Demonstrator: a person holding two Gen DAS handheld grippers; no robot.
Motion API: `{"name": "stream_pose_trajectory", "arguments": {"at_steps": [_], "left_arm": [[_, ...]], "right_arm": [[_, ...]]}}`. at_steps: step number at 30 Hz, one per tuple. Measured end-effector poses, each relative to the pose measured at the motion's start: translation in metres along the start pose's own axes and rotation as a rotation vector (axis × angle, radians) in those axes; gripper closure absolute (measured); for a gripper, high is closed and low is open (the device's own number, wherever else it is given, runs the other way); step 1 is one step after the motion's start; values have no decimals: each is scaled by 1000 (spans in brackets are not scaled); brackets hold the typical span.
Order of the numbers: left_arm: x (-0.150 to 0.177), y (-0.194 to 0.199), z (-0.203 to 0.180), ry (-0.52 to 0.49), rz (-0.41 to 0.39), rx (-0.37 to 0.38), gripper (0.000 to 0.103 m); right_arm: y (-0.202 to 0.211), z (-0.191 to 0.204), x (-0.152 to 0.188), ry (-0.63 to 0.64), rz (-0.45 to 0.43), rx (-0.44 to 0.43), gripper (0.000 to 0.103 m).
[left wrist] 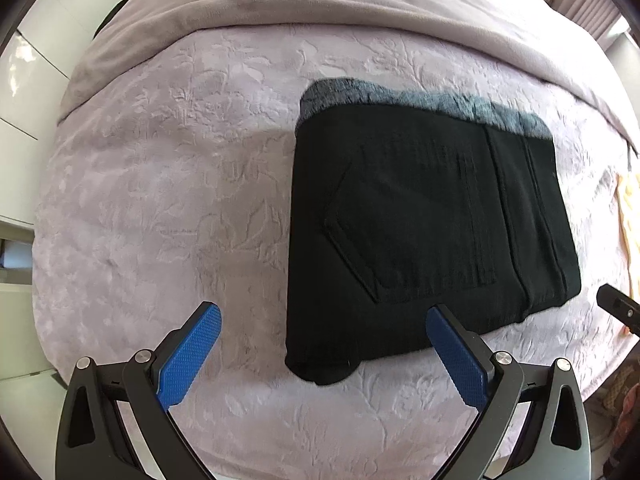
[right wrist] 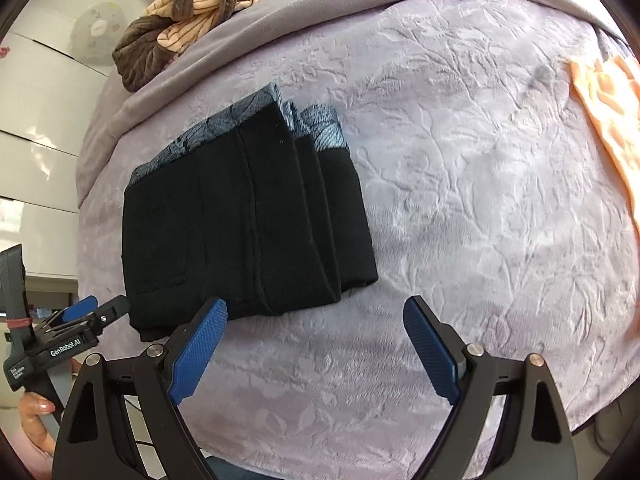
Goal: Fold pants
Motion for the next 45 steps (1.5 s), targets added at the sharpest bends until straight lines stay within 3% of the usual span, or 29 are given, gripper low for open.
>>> {"name": "stream_pose_trajectory", "arguments": {"at_steps": [4,14,28,36,38,45], "left_arm": [[-12,-2,13,32,-13,25,0],[-23,-19,27,48,-3,4,0],[-38,-40,25,14,-58,81,0],[-53,-42,30,-25,-140,245,0],[-54,-48,30,-35,-127,314,0],[-52,-67,10,-65,-95,425,0]], "right_arm": [[-2,-4,-13,21,15,2,11],[-18,-22,-31,-17,69,-37,11],[-51,-16,-43,37,138,-94,11],[-66,-14,-54,49,173,-197,11],[-71,-15,-57,48,195,-236,11],[-88,-7,-63,57,266,-384,11]]}}
Point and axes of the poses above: each gripper's, at about its wrist camera, not at the fingertips, and y roughly against the way its jaws point, z to its left, x to its underside, the point moved 8 cm from there along -y, roughly the way its jaws point, and after that the axes turned 13 degrees about -y, right-handed, at the moved point
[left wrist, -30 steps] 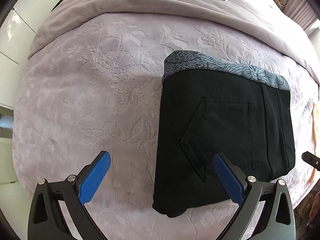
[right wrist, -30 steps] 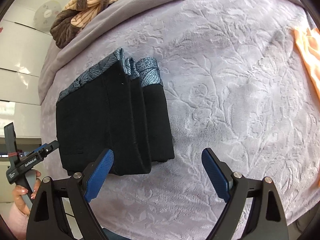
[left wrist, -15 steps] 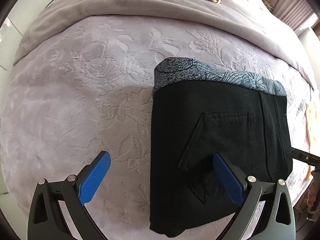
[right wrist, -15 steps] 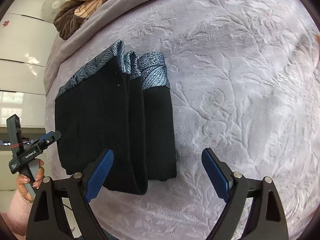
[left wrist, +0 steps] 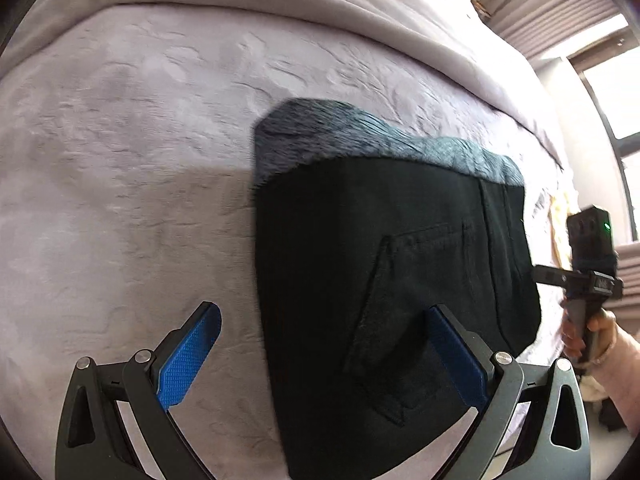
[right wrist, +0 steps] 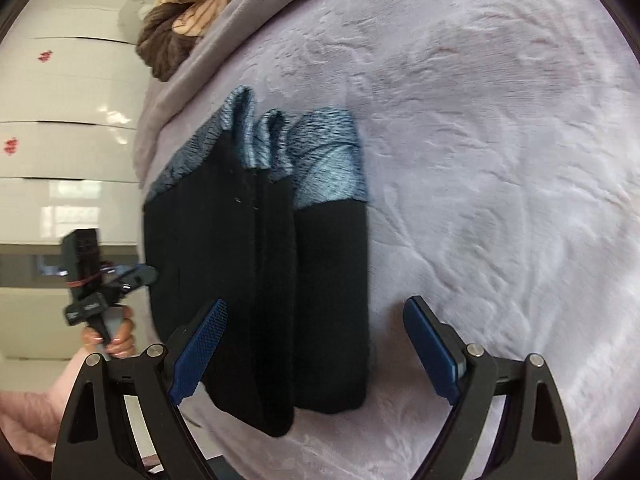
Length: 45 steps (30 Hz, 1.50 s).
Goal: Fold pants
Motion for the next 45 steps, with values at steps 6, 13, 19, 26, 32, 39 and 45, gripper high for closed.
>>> {"name": "stream_pose_trajectory", "arguments": {"at_steps": [6,13,19,26,32,39,45], "left_arm": [[-13,-19,-11,-18,-17,6,0],[-15,-10,-10,12,-74,-8,21],[-12,19,-11,54,-122,31,45],[3,53,-36,32,-116,1,48],[32,95,-62,30,-124,-22,48],[61,101,-87,38,-100,-53,48],[80,61,-75,30,-51,-48,48]], "right_arm": [[-15,9,-13,-9,16,-126,11],[-29,9,-11,-60,38,-68,30],[-7,22,0,-73,25,-145,62],[16,42,25,-107,47,-224,65],[44,44,61,-121,71,-273,65],[53,35,104,-166,90,-306,65],[28,11,119,-190,63,-241,65]]}}
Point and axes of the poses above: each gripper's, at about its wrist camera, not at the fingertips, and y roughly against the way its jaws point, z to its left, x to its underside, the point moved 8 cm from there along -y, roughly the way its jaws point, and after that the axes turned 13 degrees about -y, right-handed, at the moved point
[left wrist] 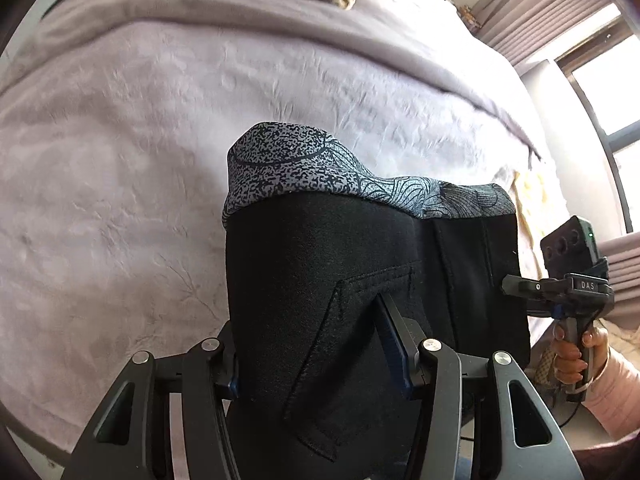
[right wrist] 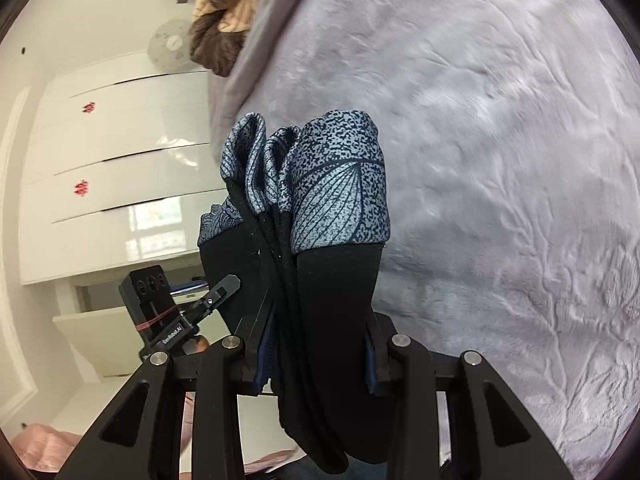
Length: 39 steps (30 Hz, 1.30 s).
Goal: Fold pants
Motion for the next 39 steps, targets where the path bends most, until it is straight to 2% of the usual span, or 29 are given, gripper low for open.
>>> {"name": "stream_pose_trajectory", "arguments": {"at_steps": [3,5,8,10,12,18,21,26,29,32,35,39], "left_arm": [[14,-32,17,11,44,0,41],[17,-38,26,5,20,-15,21],[18,-43,34,-14,11,-26,3],[19,-46,37,-18,11,-33,2],[19,-43,37,-12,14,-42,2],[22,-14,34,-32,2,-174,2],[27,2,31,-36,0,-211,2],[39,26,20,-56,5,-306,2],[49,35,14,-76,35,-348,2],[56,41,8,-91,44,-358,2],[59,44,1,-87,53,-360,2],[58,47,-7,-84,66,-368,2]], "right_arm": [[-16,-22,-7,36,-30,99,65],[-19,-32,-10,55,-54,135,60],[-20,-39,-12,89,-94,177,49],[-21,-43,-12,92,-116,210,42],[-18,-42,-10,74,-137,220,41],[0,-30,6,100,-215,343,32],[10,-26,14,70,-233,336,24],[29,-24,29,33,-300,379,24],[39,-20,37,27,-344,427,23],[46,-13,47,53,-402,514,17],[49,-4,58,102,-440,600,0],[48,11,71,156,-475,666,0]]}}
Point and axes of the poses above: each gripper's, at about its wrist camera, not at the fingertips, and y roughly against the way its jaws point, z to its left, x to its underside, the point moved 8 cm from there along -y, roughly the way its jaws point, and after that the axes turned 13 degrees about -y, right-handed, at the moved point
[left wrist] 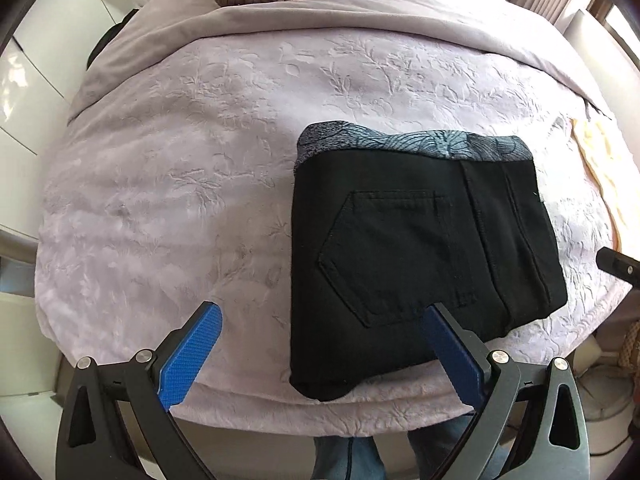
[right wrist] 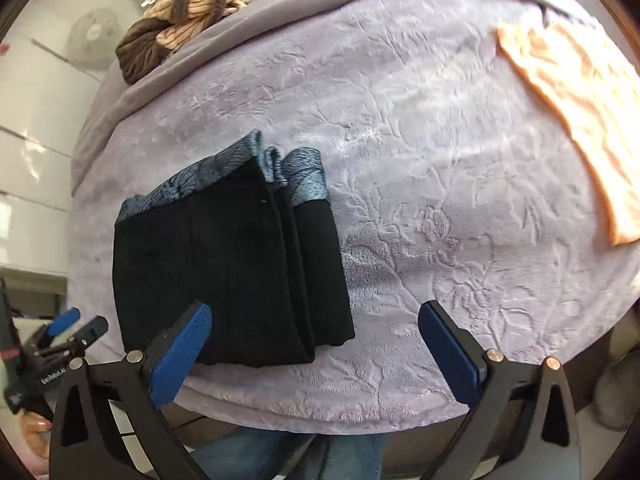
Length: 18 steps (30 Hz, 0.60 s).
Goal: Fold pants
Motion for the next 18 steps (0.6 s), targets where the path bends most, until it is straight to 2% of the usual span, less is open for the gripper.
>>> {"name": "stream_pose_trajectory", "arguments": {"at_steps": [8,18], "left_arm": [[-6,15,-15,-21,-8,-21,2],[-10,31,-10,18,-42,-73,2]], "right_arm": [[22,35,18,84,-64,91,0],[25,79,39,150,-49,96,0]]}}
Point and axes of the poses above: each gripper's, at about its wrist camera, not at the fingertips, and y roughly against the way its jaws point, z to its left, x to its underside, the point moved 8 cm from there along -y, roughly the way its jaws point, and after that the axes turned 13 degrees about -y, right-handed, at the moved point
